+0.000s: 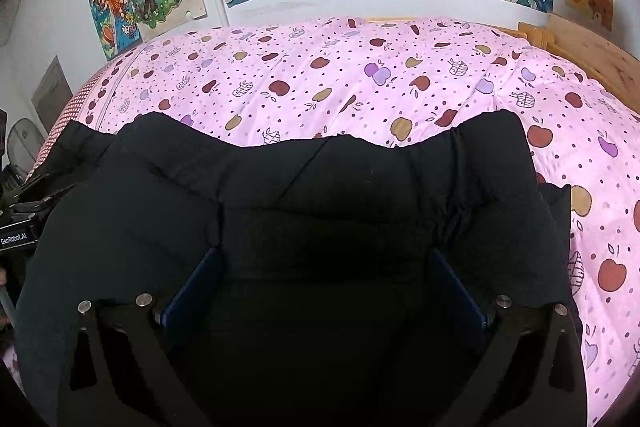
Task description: Fold large clothes
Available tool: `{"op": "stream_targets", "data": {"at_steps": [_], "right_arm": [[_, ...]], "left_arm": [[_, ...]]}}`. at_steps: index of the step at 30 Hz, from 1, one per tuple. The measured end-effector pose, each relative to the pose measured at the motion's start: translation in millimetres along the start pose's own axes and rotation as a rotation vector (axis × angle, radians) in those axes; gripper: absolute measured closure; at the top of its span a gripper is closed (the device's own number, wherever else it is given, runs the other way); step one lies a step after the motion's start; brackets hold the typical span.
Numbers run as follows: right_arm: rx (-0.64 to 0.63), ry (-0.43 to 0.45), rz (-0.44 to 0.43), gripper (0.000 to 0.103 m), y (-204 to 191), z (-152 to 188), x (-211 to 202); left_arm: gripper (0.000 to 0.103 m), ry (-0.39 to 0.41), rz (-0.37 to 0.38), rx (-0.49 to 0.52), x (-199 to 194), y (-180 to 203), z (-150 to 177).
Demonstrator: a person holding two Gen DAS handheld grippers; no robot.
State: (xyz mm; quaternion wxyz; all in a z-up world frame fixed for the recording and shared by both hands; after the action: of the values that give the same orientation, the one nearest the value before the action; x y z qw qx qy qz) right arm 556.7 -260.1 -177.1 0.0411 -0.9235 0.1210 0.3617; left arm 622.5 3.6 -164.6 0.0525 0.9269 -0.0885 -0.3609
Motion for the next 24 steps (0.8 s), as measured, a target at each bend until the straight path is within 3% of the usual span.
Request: {"op": "stream_targets", "data": {"at_steps": [20, 24], "right_arm": [[-0.046, 0.077, 0.097, 0.001, 1, 6, -23], [-0.041, 0.103, 0.141, 0.001, 8, 7, -37]], "left_arm": [[0.000, 0.018, -0.035, 0.031, -15, 7, 6], [0.000, 0.071, -0.115, 0.030, -40, 7, 2]]}}
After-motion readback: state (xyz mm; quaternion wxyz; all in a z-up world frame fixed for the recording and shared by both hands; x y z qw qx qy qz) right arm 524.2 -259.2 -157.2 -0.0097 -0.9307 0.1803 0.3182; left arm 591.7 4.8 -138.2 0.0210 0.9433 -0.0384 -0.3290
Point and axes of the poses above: each gripper's, at about its wrist camera, not at the fingertips, and x roughly the way its jaws point, y to its right, z to its underside, the point moved 6 cm from there along x, roughly the way its jaws point, and after that the axes turned 9 degrees about z, right-handed, at the moved point
